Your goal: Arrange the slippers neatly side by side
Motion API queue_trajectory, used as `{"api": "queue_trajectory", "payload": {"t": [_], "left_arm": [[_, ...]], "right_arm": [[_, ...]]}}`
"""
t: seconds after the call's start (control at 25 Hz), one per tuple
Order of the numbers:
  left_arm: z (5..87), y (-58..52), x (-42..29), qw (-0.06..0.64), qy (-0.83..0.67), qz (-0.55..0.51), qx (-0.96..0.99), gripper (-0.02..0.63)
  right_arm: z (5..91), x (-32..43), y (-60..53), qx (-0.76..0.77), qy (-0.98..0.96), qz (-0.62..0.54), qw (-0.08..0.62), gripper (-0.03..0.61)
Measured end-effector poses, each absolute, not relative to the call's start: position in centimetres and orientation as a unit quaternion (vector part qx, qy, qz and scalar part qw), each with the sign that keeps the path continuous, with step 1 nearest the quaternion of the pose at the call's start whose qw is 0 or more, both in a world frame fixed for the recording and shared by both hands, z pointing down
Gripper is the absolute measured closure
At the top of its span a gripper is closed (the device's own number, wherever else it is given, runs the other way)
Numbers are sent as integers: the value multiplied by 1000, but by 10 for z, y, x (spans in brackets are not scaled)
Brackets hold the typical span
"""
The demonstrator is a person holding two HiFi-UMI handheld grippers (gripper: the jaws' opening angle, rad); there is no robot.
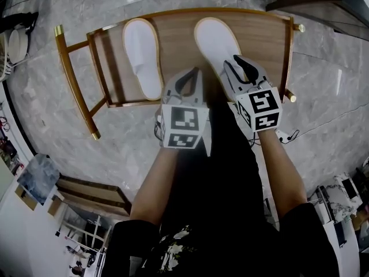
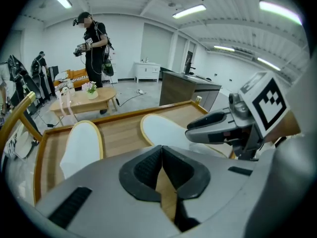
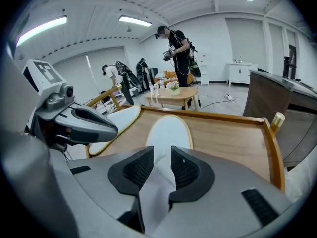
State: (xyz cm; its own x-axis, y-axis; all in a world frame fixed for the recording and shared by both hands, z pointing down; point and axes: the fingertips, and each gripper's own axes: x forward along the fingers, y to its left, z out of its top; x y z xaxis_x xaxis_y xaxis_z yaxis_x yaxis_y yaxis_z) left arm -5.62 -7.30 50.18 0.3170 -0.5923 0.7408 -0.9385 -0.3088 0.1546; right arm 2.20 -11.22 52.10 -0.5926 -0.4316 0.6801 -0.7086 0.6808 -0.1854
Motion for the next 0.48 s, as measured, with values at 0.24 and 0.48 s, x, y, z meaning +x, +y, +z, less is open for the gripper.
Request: {"api": "queue_trajectory", "payload": {"t": [0.24,0.48], "left_arm": [[498,-70,-72,295,-512,298,750,609],[490,-62,-79,295,-507,295,754,609]], "right_arm": [[533,20,-115,334,-848,239,336,566],[513,15,-119,380,-833,271,297,569]]}}
